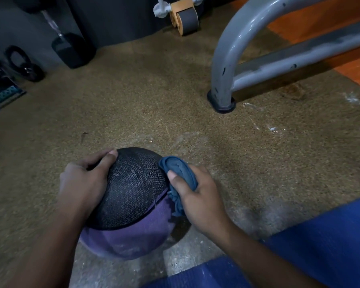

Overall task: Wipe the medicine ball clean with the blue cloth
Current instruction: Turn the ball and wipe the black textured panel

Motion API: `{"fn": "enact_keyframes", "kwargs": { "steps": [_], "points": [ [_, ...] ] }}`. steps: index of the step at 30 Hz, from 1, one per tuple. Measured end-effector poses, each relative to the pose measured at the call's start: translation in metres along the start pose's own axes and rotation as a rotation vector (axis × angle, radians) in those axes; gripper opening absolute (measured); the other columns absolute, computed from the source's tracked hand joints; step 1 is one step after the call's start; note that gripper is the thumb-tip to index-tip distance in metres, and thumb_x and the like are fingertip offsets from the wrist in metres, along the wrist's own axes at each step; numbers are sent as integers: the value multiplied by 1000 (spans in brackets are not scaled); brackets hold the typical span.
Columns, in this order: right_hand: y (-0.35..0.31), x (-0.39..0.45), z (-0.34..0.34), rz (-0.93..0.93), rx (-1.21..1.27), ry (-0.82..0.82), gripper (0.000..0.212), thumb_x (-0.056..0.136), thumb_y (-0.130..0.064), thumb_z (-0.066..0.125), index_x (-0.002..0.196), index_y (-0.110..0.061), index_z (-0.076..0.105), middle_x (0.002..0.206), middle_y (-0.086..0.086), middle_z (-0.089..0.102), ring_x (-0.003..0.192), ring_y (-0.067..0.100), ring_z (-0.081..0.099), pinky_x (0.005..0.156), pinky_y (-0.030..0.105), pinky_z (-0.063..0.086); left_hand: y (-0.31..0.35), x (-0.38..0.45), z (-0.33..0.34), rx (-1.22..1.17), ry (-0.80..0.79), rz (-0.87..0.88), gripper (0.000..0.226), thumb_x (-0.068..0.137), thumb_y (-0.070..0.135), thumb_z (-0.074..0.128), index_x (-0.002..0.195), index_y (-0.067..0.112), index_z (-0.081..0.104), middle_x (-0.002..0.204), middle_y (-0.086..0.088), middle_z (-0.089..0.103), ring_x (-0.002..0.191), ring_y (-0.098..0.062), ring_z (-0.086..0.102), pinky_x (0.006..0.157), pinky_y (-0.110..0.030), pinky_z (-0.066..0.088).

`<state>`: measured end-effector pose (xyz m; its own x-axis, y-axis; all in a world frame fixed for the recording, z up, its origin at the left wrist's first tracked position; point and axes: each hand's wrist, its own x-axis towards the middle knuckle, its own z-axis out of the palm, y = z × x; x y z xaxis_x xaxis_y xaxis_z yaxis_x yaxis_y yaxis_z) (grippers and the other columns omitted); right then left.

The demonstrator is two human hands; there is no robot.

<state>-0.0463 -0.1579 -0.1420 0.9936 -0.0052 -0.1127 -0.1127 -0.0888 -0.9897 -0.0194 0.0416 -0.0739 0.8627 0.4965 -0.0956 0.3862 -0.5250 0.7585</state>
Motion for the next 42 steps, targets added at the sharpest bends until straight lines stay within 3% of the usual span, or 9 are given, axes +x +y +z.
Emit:
{"fn": "enact_keyframes", "kwargs": {
  "steps": [5,10,13,19,24,27,31,36,42],
  "points": [
    [13,30,0,128,-2,2,20,95,-38,61,94,-22,73,86,0,73,80,16,68,69,30,53,-2,-7,1,10,37,10,24,84,55,65,104,44,74,116,12,69,113,-14,58,101,-34,42],
    [38,22,-4,359,109,-40,15,98,-36,57,92,-29,68,95,1,73,80,10,68,74,24,54,6,-3,9,72,18,23,23,80,62,62,98,52,71,119,15,69,116,-16,58,102,-37,44],
    [29,1,-5,233,133,13,17,93,-43,59,88,-31,70,97,7,73,88,22,70,86,47,56,12,3,11,98,-4,30,14,84,57,63,93,51,72,119,13,69,116,-17,58,101,-37,44],
    [-22,21,-7,-58,-226,-82,22,90,-52,58,79,-33,59,85,-5,61,80,14,60,72,34,46,6,4,4,48,-31,53,13,86,51,65,96,47,74,113,18,69,115,-11,58,105,-37,42],
    [11,75,7,211,-107,-125,22,92,-45,62,88,-25,70,87,-4,72,84,18,68,83,36,54,-5,-5,-2,6,25,35,19,86,51,65,102,46,74,116,15,69,115,-12,58,102,-34,42],
    [29,54,4,344,-74,-168,21,97,-42,57,97,-25,69,90,-3,70,85,17,67,70,27,50,-5,-2,-4,28,30,23,17,87,50,63,100,47,73,118,13,69,116,-14,58,100,-33,41],
    [13,14,-4,90,-117,-71,20,94,-43,60,88,-26,67,80,-4,69,77,18,66,77,40,55,-7,4,-6,29,13,26,13,89,47,63,97,45,73,114,13,70,114,-11,59,104,-34,41],
    [-47,25,5,-143,-370,-162,24,92,-54,56,89,-31,62,91,-8,55,80,10,56,71,29,42,-9,0,-6,61,16,67,17,89,50,61,101,46,73,116,15,70,115,-10,57,99,-29,38],
    [2,80,10,215,-127,-153,20,94,-40,61,97,-24,71,90,-3,71,88,20,68,74,28,46,-6,-3,1,65,26,68,19,88,51,61,103,47,73,119,15,69,119,-11,56,101,-28,37]
  ]
}}
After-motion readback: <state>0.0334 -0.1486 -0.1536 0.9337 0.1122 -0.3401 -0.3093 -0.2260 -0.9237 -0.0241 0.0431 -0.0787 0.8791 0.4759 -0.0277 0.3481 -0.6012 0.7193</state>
